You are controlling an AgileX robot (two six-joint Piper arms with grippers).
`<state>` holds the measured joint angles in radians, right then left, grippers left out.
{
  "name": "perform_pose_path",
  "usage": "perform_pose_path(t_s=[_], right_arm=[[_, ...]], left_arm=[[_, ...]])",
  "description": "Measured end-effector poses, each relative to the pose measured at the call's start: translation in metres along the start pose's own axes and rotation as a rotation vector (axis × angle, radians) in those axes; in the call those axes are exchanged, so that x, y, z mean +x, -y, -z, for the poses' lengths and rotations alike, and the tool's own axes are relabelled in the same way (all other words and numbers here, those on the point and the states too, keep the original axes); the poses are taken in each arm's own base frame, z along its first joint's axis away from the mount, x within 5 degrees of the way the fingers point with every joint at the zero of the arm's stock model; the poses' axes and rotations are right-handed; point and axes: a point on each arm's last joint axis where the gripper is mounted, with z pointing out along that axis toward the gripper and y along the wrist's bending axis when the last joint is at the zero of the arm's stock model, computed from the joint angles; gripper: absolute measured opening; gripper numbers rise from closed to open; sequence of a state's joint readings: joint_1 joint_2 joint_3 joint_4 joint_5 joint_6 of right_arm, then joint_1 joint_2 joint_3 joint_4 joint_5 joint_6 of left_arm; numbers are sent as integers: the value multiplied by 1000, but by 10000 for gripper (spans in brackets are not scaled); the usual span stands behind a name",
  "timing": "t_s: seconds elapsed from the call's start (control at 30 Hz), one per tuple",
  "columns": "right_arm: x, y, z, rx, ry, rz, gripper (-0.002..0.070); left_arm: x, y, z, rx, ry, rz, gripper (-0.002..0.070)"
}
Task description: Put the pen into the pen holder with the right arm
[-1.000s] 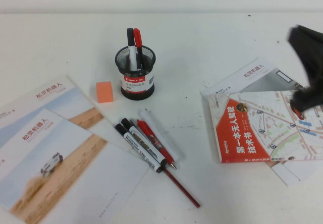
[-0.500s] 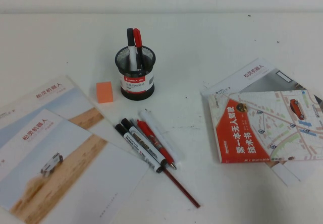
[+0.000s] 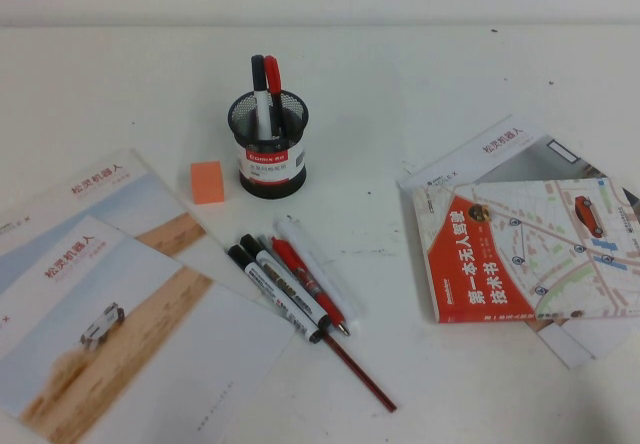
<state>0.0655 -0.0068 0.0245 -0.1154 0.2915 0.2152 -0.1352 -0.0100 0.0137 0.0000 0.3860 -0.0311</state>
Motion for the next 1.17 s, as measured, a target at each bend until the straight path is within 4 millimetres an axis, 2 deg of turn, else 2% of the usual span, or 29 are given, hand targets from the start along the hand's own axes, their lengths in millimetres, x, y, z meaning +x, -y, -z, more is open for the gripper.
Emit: perform_pose_path(t_s=[1.17], right_arm=[[5,-3,0,-32,-52,2,-19]], left_arm=[[0,0,0,0,0,0,-1]])
